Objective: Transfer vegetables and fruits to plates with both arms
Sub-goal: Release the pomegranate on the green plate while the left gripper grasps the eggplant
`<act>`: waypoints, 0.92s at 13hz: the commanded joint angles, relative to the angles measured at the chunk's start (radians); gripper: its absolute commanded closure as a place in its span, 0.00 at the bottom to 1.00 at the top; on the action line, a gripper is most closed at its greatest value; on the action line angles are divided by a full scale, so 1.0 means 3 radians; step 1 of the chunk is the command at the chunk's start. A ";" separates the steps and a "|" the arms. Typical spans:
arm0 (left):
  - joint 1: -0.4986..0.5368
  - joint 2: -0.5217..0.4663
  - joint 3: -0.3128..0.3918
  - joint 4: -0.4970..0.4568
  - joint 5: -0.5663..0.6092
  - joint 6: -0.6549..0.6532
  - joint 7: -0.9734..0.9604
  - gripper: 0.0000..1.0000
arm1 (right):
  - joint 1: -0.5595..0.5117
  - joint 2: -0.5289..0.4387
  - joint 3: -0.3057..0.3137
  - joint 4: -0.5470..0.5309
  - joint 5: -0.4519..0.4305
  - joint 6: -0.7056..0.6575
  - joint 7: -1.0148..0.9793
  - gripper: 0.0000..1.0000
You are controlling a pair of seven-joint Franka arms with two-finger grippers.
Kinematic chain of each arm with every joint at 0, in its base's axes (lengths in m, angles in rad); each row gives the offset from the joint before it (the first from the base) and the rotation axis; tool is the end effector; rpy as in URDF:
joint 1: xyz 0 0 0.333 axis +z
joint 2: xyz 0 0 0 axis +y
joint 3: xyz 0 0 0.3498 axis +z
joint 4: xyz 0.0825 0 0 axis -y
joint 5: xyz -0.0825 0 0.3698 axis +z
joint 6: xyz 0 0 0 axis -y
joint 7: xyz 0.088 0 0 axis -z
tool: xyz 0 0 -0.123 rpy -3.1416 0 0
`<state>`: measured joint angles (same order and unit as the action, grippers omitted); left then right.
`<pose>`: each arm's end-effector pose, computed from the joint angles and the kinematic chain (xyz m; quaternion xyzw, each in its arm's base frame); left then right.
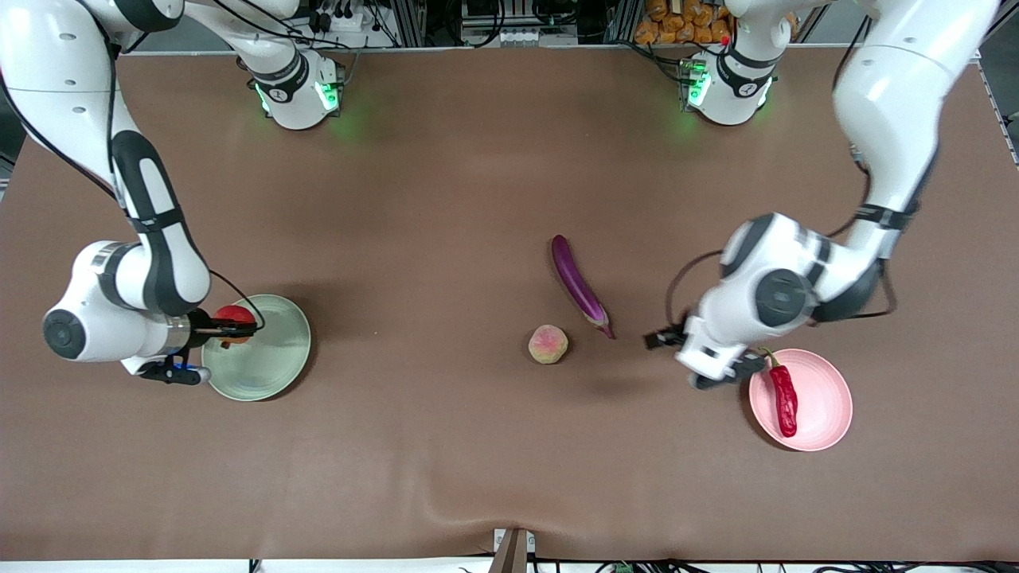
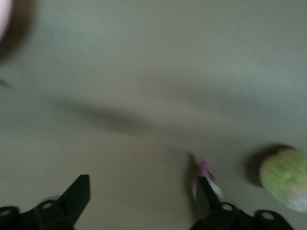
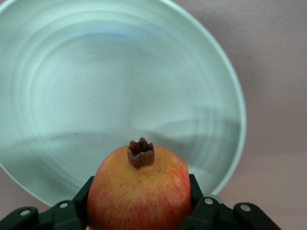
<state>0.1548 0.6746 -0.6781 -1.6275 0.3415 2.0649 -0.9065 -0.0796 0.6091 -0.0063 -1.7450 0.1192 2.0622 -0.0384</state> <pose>0.6290 -0.2579 0.3043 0.9865 0.1492 -0.0652 0.0193 0.6356 -0.0464 0.2274 -0.9866 0.0586 0.1420 0.0549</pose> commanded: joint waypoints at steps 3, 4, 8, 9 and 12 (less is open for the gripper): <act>-0.0545 -0.0132 0.0046 -0.0220 0.0043 0.0295 -0.0847 0.20 | -0.0011 -0.0072 0.0031 -0.0074 0.0073 0.0034 -0.0020 0.00; -0.0653 -0.0086 0.0051 -0.0225 0.0139 0.0362 -0.1046 0.20 | -0.0006 -0.0077 0.0036 -0.0059 0.0073 -0.0006 -0.0020 0.00; -0.0899 0.0011 0.0051 -0.0454 0.0661 0.0485 -0.1759 0.21 | -0.0001 -0.0118 0.0139 0.0288 0.0383 -0.0548 0.0097 0.00; -0.0904 0.0006 0.0051 -0.0521 0.0667 0.0490 -0.1759 0.21 | 0.0010 -0.0113 0.0139 0.0350 0.0527 -0.0625 0.0173 0.00; -0.0910 0.0027 0.0051 -0.0680 0.0769 0.0673 -0.1815 0.28 | 0.0183 -0.0113 0.0185 0.0590 0.0559 -0.0773 0.0739 0.00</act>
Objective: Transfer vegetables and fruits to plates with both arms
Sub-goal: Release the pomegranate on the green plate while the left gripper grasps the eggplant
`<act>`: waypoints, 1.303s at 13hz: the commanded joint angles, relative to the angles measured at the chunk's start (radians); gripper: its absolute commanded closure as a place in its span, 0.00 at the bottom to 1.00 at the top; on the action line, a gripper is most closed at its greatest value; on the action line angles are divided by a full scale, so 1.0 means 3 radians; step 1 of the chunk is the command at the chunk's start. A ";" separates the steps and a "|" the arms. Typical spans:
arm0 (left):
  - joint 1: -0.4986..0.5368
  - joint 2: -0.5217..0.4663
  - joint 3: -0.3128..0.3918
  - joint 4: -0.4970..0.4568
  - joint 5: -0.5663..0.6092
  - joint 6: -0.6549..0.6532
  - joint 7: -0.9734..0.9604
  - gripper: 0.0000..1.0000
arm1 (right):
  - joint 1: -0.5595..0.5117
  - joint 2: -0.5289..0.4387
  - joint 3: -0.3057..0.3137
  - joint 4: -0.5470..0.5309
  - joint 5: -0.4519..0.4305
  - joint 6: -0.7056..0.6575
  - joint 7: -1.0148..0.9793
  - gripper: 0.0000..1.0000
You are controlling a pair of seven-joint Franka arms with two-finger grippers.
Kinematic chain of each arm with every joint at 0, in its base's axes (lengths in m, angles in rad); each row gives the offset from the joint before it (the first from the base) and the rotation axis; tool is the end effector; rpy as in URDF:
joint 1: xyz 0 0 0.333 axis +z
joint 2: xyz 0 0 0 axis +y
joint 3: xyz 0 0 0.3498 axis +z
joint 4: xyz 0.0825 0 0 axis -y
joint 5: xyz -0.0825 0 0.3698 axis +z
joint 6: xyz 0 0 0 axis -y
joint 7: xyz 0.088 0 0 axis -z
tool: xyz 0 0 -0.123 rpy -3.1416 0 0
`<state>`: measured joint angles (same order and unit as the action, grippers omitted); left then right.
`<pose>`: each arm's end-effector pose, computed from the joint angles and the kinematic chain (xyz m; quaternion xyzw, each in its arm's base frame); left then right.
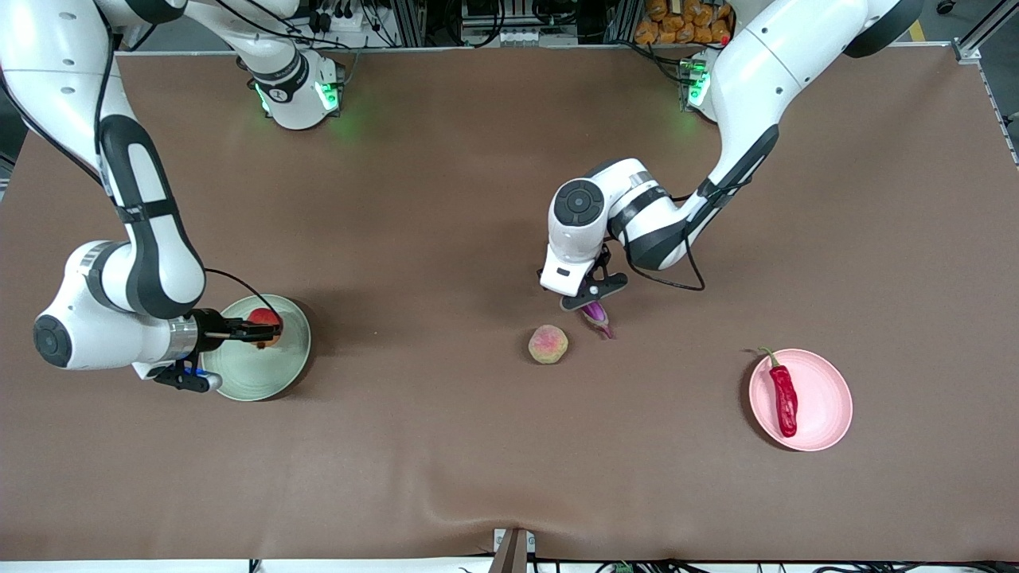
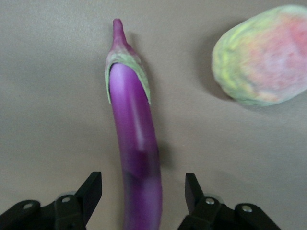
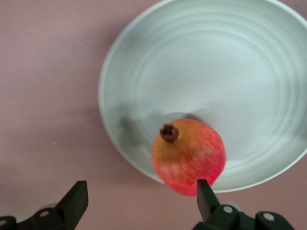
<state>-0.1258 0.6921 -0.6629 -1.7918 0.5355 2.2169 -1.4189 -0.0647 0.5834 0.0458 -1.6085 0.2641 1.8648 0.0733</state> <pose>0.5018 -0.4134 0.2406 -0.9816 -0.1872 0.0174 0.0331 0.6564 0.0078 0.2902 -0.9725 0.1047 0.1649 0.1266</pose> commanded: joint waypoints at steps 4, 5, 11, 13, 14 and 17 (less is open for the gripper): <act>0.0026 0.0070 0.0026 -0.0178 0.0178 0.0382 -0.0246 0.49 | 0.0639 -0.0017 0.0006 0.0427 0.0051 -0.0131 0.1487 0.00; 0.0021 0.0076 0.0031 -0.0189 0.0194 0.0387 -0.0271 0.54 | 0.0762 -0.0012 0.0006 0.0493 0.0066 -0.0131 0.1732 0.00; 0.0097 0.0138 0.0093 -0.0199 0.0409 0.0403 -0.0332 0.91 | 0.1238 0.0029 0.0006 0.0805 0.0071 -0.0101 0.2699 0.00; 0.0240 -0.0041 0.0077 -0.0189 0.0404 0.0261 -0.0282 1.00 | 0.1335 0.0090 0.0006 0.0943 0.0081 -0.0070 0.2996 0.00; 0.0357 -0.0173 0.0052 -0.0189 0.0388 0.0164 -0.0221 1.00 | 0.1381 0.0111 0.0006 0.0989 0.0086 -0.0045 0.3094 0.00; 0.1147 -0.0435 -0.0452 -0.0148 0.0200 -0.0276 0.0416 1.00 | 0.1453 0.0177 0.0016 0.1010 0.0096 0.0067 0.3202 0.00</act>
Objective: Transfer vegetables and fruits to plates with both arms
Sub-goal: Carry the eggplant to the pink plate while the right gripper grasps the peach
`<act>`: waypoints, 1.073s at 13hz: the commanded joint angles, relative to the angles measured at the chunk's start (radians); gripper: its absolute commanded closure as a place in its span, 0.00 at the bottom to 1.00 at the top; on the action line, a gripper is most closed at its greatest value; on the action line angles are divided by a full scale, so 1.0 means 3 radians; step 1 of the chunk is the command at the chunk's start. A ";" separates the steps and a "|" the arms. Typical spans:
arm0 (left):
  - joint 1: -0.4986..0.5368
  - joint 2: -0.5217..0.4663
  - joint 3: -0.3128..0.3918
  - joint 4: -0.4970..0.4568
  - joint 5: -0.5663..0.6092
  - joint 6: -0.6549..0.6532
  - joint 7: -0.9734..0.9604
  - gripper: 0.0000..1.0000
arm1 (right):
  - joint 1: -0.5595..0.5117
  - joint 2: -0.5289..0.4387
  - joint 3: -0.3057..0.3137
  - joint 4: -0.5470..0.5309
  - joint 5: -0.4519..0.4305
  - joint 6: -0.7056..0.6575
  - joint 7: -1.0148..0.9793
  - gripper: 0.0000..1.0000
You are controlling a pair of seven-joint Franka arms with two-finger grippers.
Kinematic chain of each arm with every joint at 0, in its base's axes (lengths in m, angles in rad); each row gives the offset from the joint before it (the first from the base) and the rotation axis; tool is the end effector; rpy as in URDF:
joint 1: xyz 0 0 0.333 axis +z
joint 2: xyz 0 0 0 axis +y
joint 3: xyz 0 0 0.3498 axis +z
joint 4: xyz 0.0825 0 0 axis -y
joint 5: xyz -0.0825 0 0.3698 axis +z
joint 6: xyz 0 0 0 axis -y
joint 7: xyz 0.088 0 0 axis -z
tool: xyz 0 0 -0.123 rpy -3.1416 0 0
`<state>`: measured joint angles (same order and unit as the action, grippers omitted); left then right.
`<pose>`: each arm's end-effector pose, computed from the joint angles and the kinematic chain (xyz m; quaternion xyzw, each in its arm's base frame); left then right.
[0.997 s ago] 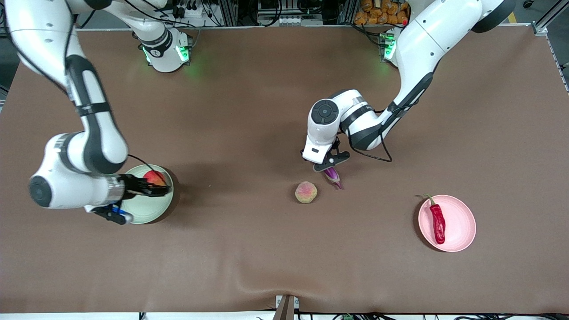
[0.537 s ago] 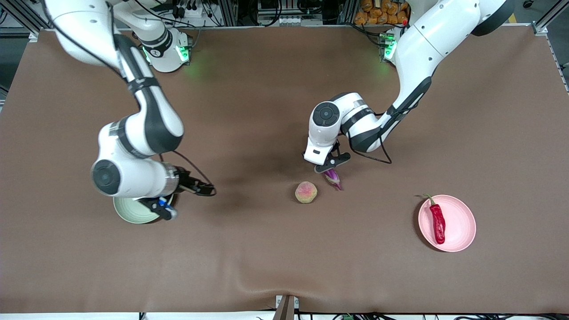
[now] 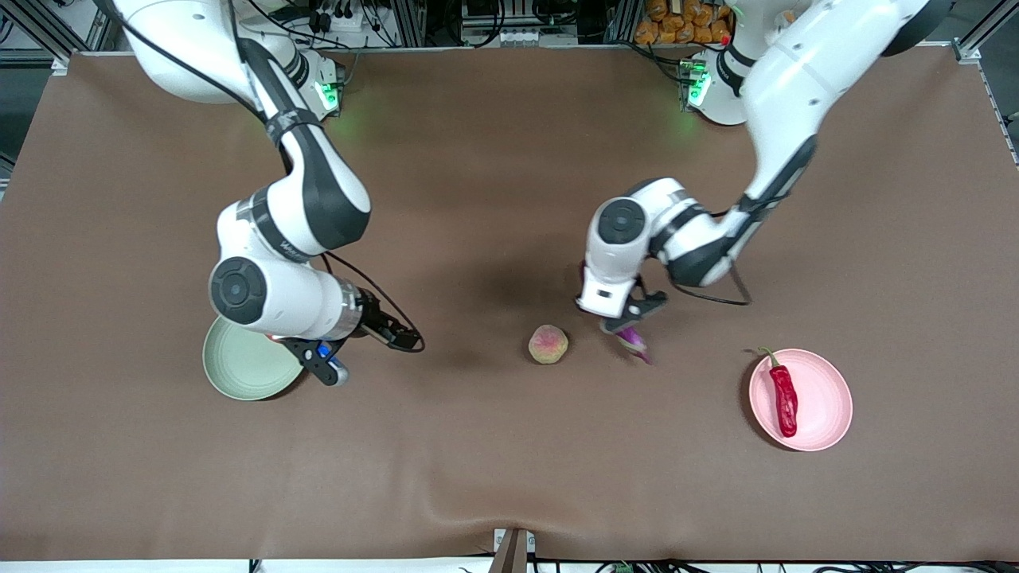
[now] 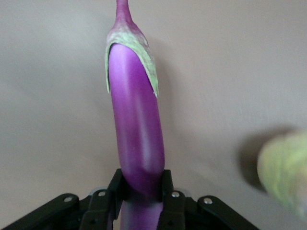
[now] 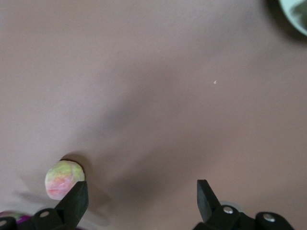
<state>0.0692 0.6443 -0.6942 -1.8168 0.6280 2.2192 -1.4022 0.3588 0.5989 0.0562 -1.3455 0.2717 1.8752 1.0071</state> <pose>0.5629 -0.3206 0.2647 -0.9722 -0.2295 -0.0261 0.0392 0.6530 0.3046 0.3928 -0.9305 0.3353 0.1194 0.0866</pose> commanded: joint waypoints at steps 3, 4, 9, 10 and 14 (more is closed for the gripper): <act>0.1663 -0.0317 -0.1074 -0.0055 -0.0120 -0.0682 0.1382 1.00 | 0.0220 0.0309 -0.0018 0.0133 0.0372 0.0695 0.0517 0.00; 0.1940 -0.0317 -0.1157 -0.0049 -0.0120 -0.0744 0.1766 1.00 | 0.0291 0.0391 -0.0018 0.0144 0.0383 0.0891 0.0620 0.00; 0.2474 -0.0128 -0.0965 0.0272 -0.0053 -0.0750 0.3163 1.00 | 0.0853 0.1121 -0.0151 0.0842 0.0291 0.1256 0.1116 0.00; 0.2444 -0.0072 -0.0832 0.0374 -0.0053 -0.0745 0.3419 1.00 | 0.0951 0.1234 -0.0227 0.0966 0.0291 0.1316 0.1168 0.00; 0.2220 0.0225 -0.0489 0.0590 -0.0013 -0.0709 0.3723 1.00 | 0.1130 0.1419 -0.0279 0.0993 0.0291 0.1690 0.1352 0.00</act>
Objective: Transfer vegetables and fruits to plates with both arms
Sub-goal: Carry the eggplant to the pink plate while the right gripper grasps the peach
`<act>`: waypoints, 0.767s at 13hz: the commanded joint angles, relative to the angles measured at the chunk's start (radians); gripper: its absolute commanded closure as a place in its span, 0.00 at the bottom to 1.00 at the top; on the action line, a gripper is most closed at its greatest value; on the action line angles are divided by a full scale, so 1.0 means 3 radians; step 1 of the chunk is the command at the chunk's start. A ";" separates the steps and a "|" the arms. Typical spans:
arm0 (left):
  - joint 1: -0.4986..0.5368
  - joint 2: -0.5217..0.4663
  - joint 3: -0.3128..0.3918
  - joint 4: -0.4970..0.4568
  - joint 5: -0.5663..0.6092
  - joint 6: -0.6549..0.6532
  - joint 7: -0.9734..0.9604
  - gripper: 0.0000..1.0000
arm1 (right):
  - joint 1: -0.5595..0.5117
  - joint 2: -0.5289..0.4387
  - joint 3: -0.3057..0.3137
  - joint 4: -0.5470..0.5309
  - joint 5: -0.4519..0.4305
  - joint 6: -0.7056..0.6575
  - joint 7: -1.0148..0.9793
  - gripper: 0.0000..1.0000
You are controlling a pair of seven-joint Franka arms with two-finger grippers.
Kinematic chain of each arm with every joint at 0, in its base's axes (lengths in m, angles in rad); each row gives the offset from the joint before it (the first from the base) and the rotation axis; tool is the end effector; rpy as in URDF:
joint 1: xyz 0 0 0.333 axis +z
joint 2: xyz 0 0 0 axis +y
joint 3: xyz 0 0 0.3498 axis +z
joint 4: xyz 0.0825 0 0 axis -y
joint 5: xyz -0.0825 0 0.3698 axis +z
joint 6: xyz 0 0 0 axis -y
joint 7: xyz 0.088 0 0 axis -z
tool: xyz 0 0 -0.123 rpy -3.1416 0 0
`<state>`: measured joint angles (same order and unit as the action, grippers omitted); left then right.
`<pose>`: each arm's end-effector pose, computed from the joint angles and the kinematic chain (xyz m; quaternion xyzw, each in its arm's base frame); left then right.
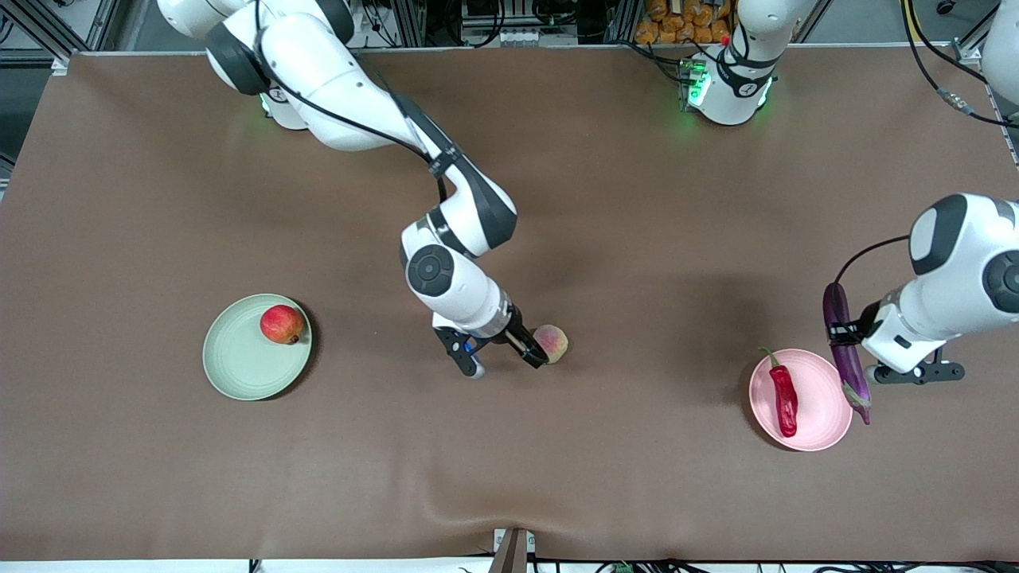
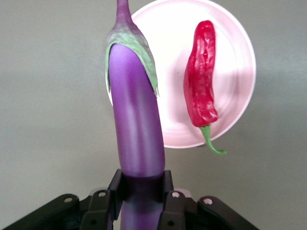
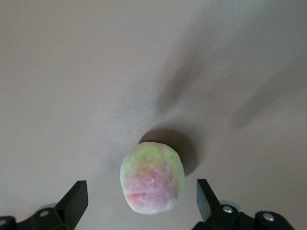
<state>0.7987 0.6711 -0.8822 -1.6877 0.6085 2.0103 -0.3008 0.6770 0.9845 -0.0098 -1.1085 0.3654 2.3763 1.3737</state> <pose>0.6597 0.0702 0.3273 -0.9993 -0.0094 0.0279 0.0211 0.6362 0.5147 0.2526 -0.8764 0.4396 0.0462 0.1914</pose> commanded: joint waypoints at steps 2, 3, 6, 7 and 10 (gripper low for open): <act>-0.0422 0.0141 0.0337 0.0246 0.0165 -0.0008 0.0098 1.00 | 0.0080 0.0174 -0.0064 0.0208 -0.0032 0.0030 0.0130 0.00; -0.0483 0.0171 0.0404 0.0257 0.0165 0.0007 0.0123 1.00 | 0.0105 0.0210 -0.0064 0.0213 -0.0032 0.0121 0.0130 0.00; -0.0505 0.0355 0.0516 0.0323 0.0160 0.0232 0.0307 1.00 | 0.0162 0.0297 -0.0059 0.0213 -0.0032 0.0316 0.0135 0.00; -0.0505 0.0376 0.0552 0.0318 0.0165 0.0319 0.0328 1.00 | 0.0177 0.0313 -0.0059 0.0213 -0.0032 0.0321 0.0140 0.00; -0.0515 0.0422 0.0573 0.0318 0.0165 0.0360 0.0333 0.93 | 0.0223 0.0409 -0.0064 0.0208 -0.0037 0.0448 0.0140 0.00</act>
<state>0.6541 0.7837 -0.7093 -1.6177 0.6383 2.1187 -0.2137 0.7243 1.0630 -0.0154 -1.0901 0.3654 2.4814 1.3901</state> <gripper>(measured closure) 0.652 0.000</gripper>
